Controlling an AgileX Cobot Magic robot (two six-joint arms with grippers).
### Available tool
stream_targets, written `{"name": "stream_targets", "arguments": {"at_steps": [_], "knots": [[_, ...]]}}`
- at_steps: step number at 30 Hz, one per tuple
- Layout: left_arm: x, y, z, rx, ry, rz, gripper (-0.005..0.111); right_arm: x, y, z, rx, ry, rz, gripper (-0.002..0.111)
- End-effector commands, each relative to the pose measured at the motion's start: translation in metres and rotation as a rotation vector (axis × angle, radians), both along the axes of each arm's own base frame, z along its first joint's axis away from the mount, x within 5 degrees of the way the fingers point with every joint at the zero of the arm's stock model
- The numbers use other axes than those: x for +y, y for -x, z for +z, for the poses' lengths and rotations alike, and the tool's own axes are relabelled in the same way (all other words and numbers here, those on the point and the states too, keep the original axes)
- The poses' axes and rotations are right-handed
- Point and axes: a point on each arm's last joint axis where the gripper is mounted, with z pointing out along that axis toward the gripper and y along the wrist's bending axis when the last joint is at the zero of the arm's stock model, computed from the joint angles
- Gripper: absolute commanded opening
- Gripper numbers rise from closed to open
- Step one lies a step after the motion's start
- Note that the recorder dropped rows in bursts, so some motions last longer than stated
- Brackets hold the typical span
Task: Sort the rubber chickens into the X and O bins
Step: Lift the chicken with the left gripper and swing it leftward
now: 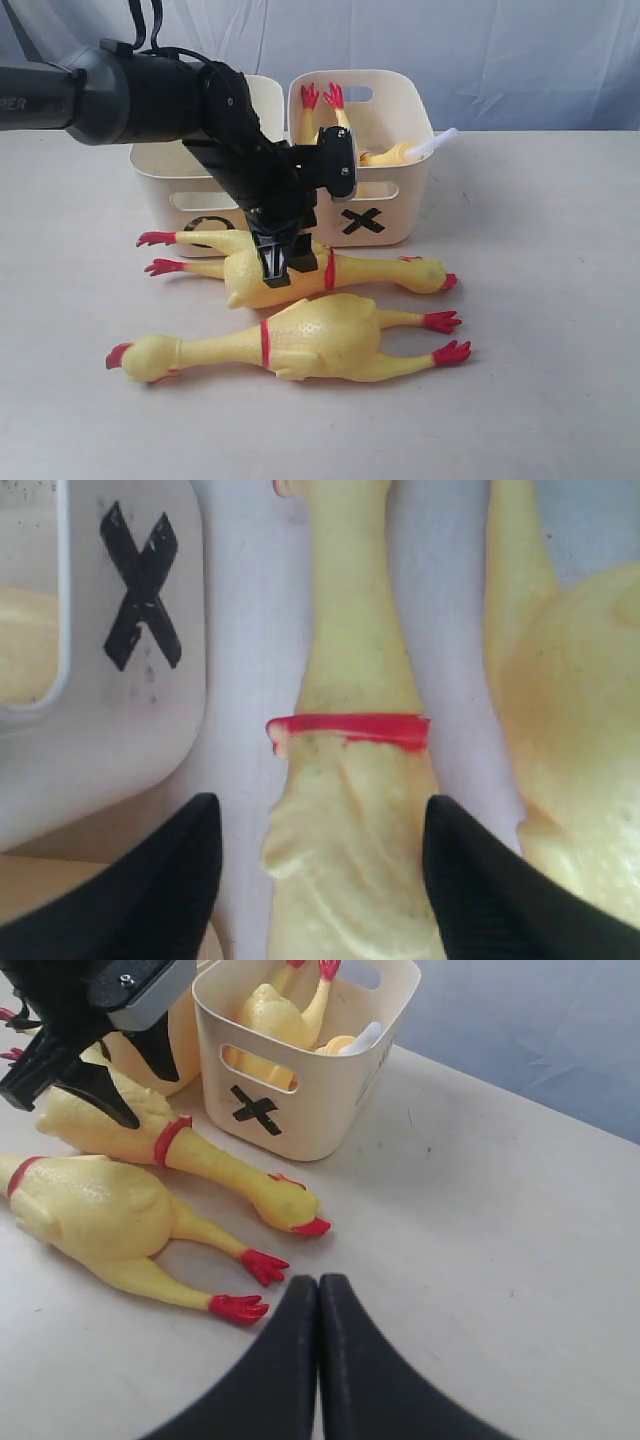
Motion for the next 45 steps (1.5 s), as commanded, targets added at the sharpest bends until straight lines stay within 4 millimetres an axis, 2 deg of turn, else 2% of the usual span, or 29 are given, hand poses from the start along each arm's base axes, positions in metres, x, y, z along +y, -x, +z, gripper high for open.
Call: {"name": "stream_targets", "arguments": {"at_steps": [1,6,16,19,22,27,30,31,35,45], "knots": [[-0.002,0.001,-0.003,0.003,0.004,0.001,0.059,0.0,0.001,0.0,-0.013,-0.004,0.007,-0.001],[-0.003,0.0,-0.008,0.01,-0.003,0.001,0.059,0.0,0.001,0.0,-0.013,-0.004,0.007,-0.001],[-0.005,0.002,-0.035,0.109,-0.026,0.009,0.059,0.0,0.001,0.0,-0.013,-0.004,0.007,-0.001],[-0.005,0.002,-0.036,0.117,-0.028,0.009,0.056,0.0,0.001,0.0,-0.013,-0.004,0.007,-0.001],[-0.005,0.002,-0.036,0.115,-0.032,0.007,0.043,0.0,0.001,0.0,-0.011,-0.003,0.006,-0.001],[-0.004,0.003,-0.036,0.117,-0.038,0.002,0.014,0.0,0.001,0.0,-0.011,-0.003,0.006,-0.001],[-0.003,0.004,-0.035,0.125,-0.045,-0.004,0.0,0.0,0.001,0.0,-0.011,-0.003,0.006,-0.001],[-0.003,0.005,-0.034,0.128,-0.046,-0.006,0.0,0.0,0.001,0.0,-0.011,-0.003,0.006,-0.001],[-0.001,0.008,-0.019,0.124,-0.046,-0.02,0.0,0.0,0.001,0.0,-0.011,-0.003,0.006,-0.001],[0.008,0.023,0.042,0.075,0.024,0.027,0.0,0.0,0.001,0.0,-0.011,-0.003,0.006,-0.001]]}}
